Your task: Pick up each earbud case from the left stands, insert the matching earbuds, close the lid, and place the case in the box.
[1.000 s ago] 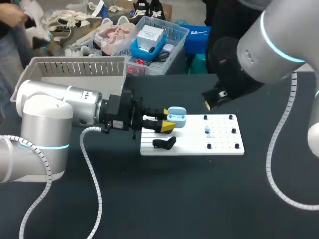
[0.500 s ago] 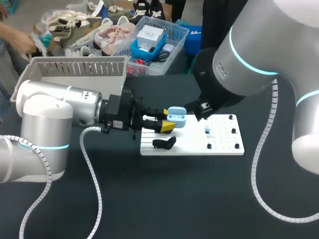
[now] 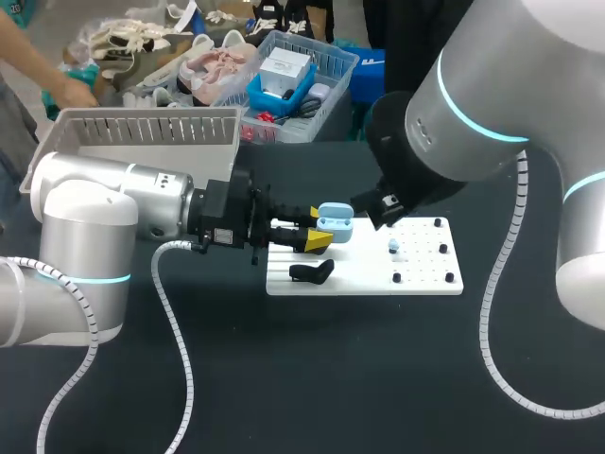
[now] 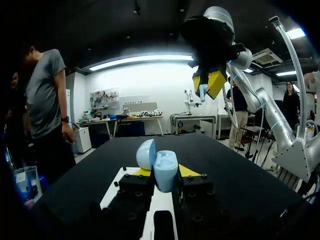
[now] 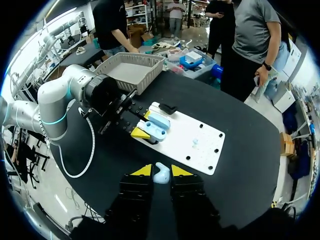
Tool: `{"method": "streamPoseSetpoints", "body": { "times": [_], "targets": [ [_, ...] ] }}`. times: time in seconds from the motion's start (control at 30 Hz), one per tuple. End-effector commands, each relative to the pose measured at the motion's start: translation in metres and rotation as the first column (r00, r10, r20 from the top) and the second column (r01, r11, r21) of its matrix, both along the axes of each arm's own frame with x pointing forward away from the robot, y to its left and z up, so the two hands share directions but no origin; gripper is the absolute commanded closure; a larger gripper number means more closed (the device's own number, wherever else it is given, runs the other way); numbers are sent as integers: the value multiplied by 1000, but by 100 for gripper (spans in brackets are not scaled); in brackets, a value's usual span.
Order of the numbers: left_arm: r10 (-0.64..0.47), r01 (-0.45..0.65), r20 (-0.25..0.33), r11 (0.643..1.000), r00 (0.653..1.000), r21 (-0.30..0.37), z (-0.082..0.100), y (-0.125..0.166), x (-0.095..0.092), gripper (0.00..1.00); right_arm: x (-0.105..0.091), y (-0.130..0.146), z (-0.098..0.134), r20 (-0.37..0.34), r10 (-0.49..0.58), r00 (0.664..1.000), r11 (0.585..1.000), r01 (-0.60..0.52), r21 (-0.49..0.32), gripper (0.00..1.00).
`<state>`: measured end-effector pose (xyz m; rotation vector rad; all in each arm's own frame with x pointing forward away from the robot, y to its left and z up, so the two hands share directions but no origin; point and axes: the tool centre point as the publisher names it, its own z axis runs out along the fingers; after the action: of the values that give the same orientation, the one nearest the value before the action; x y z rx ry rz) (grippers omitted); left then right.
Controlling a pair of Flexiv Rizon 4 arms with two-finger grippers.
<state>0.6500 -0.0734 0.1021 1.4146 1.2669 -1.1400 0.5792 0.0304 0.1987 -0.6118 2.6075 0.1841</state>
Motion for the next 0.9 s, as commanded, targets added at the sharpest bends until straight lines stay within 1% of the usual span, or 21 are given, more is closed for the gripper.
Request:
{"method": "streamPoseSetpoints", "body": {
  "times": [0.03,0.13,0.2,0.27,0.4,0.6,0.9],
  "targets": [
    [5,-5,2,1000,1000,0,0,0,-1,100,1,4,8,-23,-13,1000,999,14,29,100],
    [5,-5,2,1000,1000,0,0,0,-1,100,0,4,18,-23,-34,999,997,35,62,100],
    [5,-5,2,1000,1000,0,0,0,-1,100,-1,2,24,-9,-46,999,996,47,72,100],
    [5,-5,2,1000,1000,0,0,0,-1,100,-3,1,28,-20,-58,998,995,59,82,100],
    [5,-5,2,1000,1000,0,0,0,-1,100,-7,0,32,-64,-73,995,997,74,21,100],
    [5,-5,2,1000,1000,0,0,0,-1,100,-8,8,35,-118,-116,986,993,114,-25,100],
    [5,-5,2,1000,1000,0,0,0,-1,100,0,31,20,-210,-186,960,981,169,-93,100]
  ]
}}
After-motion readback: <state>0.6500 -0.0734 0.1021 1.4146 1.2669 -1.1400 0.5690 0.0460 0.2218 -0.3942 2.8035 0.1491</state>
